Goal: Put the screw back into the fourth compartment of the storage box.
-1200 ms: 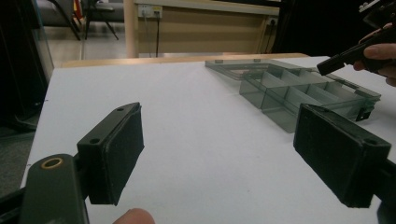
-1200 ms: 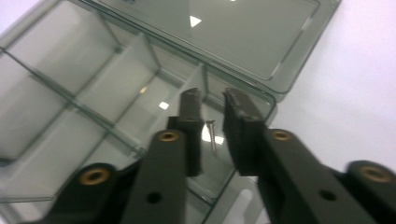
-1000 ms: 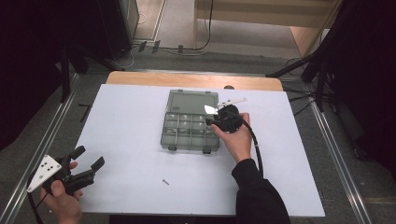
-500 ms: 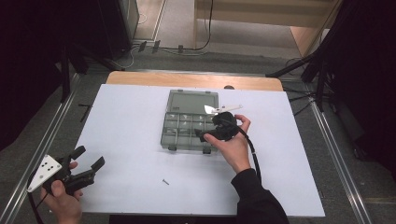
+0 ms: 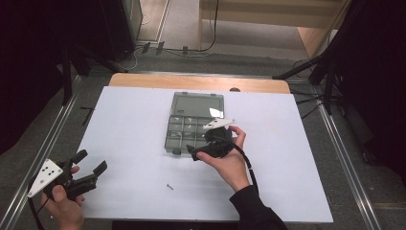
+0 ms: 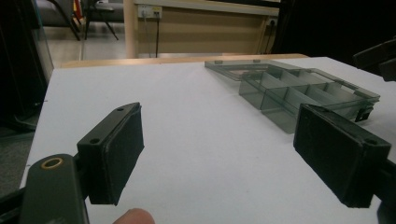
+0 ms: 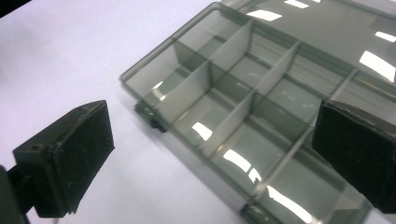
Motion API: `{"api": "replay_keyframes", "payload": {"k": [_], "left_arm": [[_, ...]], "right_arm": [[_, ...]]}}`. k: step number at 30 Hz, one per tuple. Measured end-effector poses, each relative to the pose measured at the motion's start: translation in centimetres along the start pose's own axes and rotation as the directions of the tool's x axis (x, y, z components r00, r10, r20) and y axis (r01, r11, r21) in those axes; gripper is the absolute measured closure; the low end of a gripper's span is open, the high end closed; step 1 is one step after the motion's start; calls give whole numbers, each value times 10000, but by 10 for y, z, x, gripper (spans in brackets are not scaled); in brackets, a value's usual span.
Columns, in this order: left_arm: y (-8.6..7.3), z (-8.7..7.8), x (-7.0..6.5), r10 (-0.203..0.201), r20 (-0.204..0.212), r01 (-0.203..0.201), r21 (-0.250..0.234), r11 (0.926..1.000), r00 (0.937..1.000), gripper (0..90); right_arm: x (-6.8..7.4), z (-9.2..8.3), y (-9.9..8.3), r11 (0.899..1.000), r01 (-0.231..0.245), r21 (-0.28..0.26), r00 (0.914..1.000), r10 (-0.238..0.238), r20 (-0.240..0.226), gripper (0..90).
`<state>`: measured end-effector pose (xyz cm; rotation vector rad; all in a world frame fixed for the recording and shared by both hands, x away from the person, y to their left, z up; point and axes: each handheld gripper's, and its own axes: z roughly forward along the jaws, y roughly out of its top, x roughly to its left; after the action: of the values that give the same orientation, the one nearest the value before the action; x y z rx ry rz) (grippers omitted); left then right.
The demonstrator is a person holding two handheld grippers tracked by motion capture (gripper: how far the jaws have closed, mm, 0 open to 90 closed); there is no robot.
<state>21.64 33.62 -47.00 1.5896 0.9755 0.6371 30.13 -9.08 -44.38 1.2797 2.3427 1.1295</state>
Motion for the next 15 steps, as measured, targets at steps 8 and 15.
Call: {"api": "replay_keyframes", "payload": {"k": [8, 15], "left_arm": [[0, 0, 0, 5, 12, -5, -5, 10000, 10000, 164], [0, 0, 0, 38, 10, -38, 4, 10000, 10000, 164]], "right_arm": [[22, 3, -6, 9995, 303, 24, 9989, -302, -349, 0], [41, 6, -13, 9985, 535, 122, 9971, -528, -549, 3]]}}
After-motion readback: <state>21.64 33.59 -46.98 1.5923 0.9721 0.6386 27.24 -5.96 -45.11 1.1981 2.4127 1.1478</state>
